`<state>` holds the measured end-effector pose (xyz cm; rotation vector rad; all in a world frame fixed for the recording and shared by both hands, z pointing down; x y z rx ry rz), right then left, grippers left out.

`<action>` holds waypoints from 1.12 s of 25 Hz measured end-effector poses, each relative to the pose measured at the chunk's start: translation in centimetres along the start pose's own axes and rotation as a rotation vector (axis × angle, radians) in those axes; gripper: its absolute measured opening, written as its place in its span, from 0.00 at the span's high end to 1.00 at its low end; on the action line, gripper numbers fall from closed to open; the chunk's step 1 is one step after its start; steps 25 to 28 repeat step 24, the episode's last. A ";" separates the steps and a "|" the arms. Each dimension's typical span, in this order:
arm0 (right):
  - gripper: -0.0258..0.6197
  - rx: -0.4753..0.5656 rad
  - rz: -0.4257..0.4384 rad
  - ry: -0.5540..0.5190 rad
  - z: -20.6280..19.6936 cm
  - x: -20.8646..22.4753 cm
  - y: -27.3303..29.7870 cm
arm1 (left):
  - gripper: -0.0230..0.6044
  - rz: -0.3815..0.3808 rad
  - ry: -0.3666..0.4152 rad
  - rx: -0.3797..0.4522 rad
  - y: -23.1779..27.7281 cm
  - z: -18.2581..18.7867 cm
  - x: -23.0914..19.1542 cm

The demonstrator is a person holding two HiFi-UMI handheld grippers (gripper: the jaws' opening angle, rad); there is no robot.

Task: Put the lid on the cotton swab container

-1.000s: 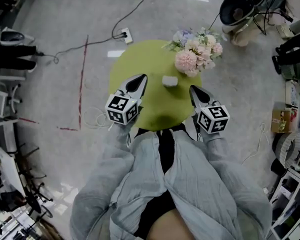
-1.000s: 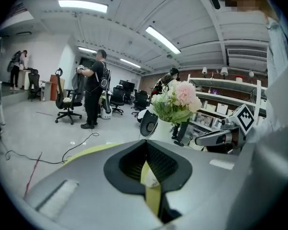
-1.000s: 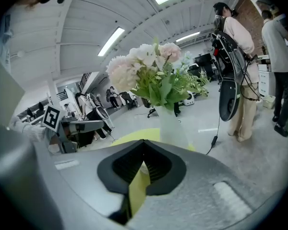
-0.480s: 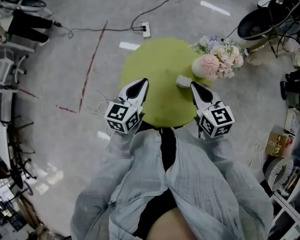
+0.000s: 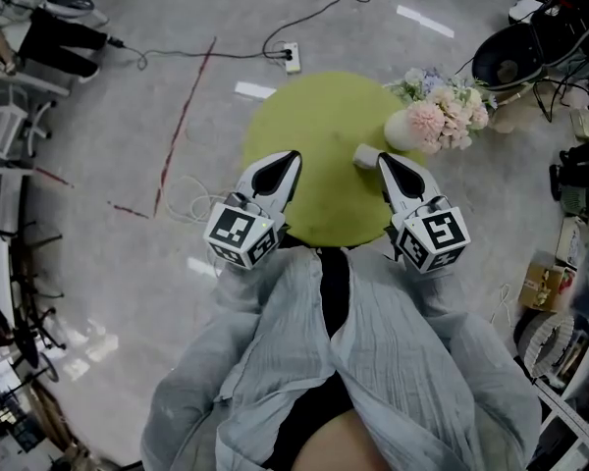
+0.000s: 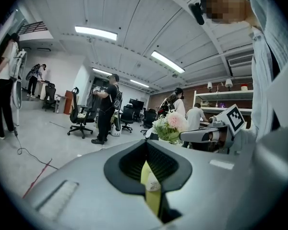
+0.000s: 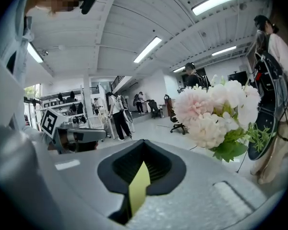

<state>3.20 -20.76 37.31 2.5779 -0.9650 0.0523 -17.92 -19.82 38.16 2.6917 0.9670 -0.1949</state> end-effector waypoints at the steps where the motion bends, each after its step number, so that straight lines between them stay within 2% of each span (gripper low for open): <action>1: 0.96 -0.002 -0.008 -0.015 0.0 -0.2 0.0 | 0.94 -0.003 0.002 -0.005 0.0 -0.1 -0.1; 15: 0.96 -0.008 -0.059 -0.003 -0.8 -0.6 -0.5 | 0.94 -0.046 0.010 -0.030 0.4 -0.9 -0.2; 28: 0.96 -0.030 -0.065 0.001 -1.0 0.0 -0.1 | 0.94 -0.071 0.018 -0.066 1.3 -1.3 0.2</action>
Point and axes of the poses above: the fingertips, and each gripper's own axes: y forward along the fingers, x to its right, z out of its top, the point moved 6 cm from there along -y, backward along the fingers, and after that the axes turned 5 degrees about -x, right-handed, at the moved point
